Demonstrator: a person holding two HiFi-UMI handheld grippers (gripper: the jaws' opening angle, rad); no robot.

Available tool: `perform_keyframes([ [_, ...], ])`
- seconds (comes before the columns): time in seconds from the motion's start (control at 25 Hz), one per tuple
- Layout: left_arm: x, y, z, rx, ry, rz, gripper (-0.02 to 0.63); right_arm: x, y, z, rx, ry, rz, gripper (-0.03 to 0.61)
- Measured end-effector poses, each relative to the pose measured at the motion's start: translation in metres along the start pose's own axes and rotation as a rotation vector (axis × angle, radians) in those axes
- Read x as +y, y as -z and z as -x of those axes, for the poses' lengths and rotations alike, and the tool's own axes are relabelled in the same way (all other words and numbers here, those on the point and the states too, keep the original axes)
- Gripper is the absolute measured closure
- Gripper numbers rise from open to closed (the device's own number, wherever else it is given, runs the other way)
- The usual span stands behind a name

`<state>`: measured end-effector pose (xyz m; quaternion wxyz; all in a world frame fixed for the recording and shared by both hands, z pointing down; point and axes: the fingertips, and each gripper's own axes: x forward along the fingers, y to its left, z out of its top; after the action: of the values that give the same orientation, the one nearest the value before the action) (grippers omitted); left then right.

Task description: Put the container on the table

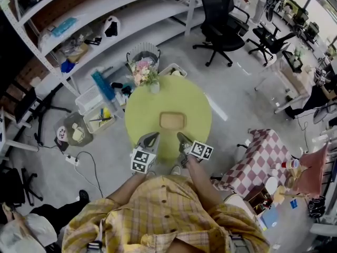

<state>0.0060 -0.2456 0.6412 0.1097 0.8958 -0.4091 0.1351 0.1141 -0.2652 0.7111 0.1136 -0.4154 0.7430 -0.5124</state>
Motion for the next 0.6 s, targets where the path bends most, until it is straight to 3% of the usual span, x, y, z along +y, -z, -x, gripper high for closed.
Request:
perform_keyframes([
  [0.2, -0.003, -0.003, 0.002, -0.007, 0.007, 0.004, 0.609, 0.019, -0.007, 0.007, 0.006, 0.013, 0.158, 0.58],
  [0.4, -0.004, -0.002, 0.004, -0.005, 0.012, 0.017, 0.609, 0.036, -0.014, 0.011, -0.025, -0.013, 0.197, 0.58],
  [0.6, -0.008, -0.001, 0.002, -0.004, 0.024, 0.018, 0.609, 0.051, -0.017, 0.017, -0.029, 0.015, 0.38, 0.58],
])
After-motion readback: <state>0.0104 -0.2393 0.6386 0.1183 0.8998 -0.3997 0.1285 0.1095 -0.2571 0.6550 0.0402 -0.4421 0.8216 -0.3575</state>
